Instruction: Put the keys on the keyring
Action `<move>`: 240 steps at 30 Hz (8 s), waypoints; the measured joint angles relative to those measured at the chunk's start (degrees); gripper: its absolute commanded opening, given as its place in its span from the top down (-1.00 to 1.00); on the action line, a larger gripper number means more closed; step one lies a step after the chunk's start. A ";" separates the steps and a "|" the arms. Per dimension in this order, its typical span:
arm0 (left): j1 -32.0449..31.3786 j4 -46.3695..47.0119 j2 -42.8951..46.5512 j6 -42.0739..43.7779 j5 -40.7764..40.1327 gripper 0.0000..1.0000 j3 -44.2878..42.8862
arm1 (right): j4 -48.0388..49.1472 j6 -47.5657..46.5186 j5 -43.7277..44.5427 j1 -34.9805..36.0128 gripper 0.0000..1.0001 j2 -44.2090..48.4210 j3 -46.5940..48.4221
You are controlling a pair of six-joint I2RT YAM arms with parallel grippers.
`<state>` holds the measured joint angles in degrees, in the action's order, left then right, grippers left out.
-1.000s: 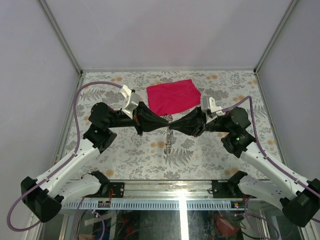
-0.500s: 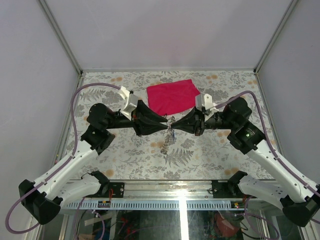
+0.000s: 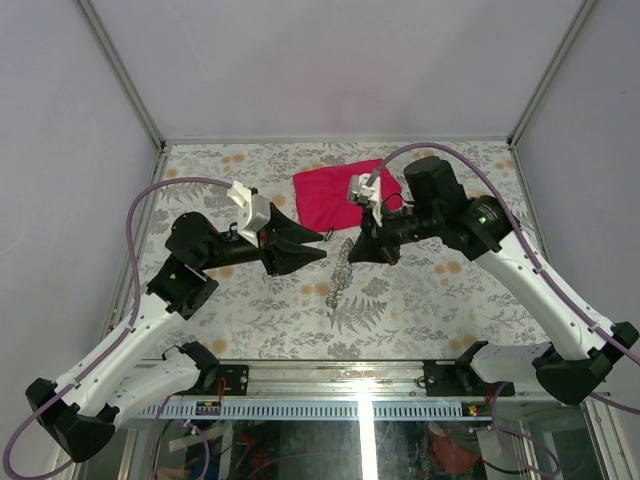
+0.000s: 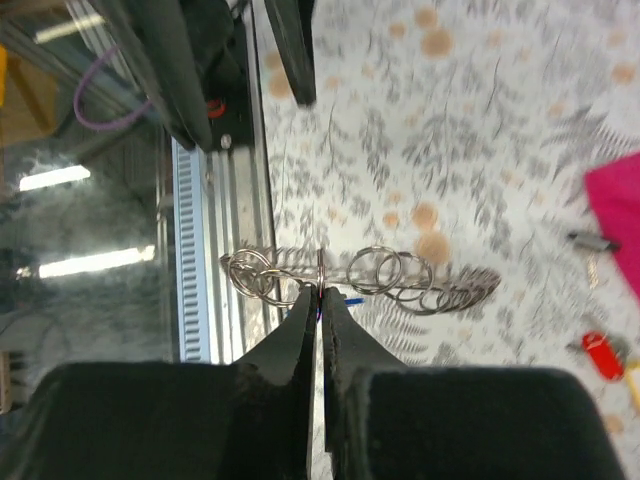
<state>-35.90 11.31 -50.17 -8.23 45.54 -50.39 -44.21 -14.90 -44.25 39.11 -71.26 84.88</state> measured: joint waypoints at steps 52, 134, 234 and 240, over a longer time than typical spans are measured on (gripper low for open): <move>-5.35 -10.88 -7.43 10.43 0.94 0.14 -0.33 | -26.12 3.80 22.69 12.15 1.00 -16.31 19.37; -6.86 -8.26 -7.15 11.98 1.01 0.92 0.07 | -21.03 4.39 19.63 12.28 1.00 -10.78 17.38; -6.88 -6.99 -7.65 0.04 -14.62 1.00 -4.00 | 38.07 59.54 46.31 11.13 1.00 23.08 -30.80; -6.88 -6.97 -7.61 0.04 -14.60 1.00 -3.69 | 37.38 59.08 46.75 11.13 0.98 23.08 -30.80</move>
<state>-42.78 4.34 -57.78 -8.19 30.94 -54.08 -6.83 44.18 2.50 50.24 -48.18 54.08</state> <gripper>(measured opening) 0.015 0.009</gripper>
